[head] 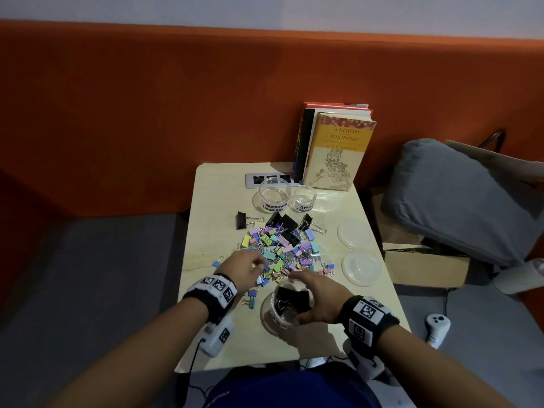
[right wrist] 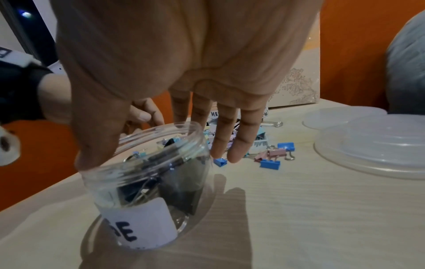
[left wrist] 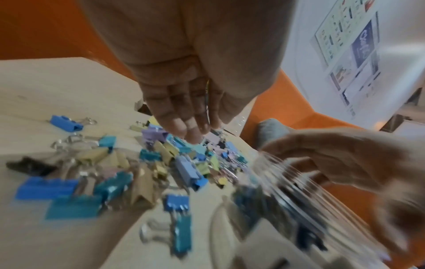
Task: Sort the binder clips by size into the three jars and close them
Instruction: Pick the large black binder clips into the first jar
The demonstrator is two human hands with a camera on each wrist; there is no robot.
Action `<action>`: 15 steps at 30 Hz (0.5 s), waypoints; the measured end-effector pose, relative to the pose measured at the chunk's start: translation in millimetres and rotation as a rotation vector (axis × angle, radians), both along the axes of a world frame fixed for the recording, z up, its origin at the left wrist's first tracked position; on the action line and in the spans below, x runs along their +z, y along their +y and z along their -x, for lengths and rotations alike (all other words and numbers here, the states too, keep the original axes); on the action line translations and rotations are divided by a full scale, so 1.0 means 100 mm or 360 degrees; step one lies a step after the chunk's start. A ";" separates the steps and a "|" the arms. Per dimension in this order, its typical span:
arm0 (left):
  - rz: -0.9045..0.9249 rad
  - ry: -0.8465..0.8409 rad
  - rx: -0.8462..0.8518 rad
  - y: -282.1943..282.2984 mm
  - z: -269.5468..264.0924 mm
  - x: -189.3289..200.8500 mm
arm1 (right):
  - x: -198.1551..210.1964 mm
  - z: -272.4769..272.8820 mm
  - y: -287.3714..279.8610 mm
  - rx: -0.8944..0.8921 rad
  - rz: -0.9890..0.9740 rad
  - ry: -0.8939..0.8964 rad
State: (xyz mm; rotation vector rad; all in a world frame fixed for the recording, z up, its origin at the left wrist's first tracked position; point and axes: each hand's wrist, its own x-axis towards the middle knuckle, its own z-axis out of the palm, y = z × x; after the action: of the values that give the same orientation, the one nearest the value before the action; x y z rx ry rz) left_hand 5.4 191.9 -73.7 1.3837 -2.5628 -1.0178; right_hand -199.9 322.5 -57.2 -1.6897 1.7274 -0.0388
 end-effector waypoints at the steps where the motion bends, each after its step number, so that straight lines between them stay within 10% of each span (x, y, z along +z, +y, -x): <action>1: 0.0030 -0.0019 0.0041 -0.09 -0.01 0.01 | 0.02 0.02 0.02 -0.0006 0.0007 0.0016; 15: 0.0346 -0.0812 -0.0105 -1.13 0.19 -0.13 | -0.05 0.28 0.15 -0.0128 0.0072 -0.0021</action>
State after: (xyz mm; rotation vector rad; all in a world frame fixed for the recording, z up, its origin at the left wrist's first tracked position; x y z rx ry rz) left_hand -13.9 79.4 -86.5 1.6788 -2.9663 -0.4018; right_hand -227.7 337.5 -61.8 -1.6476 1.7962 -0.1267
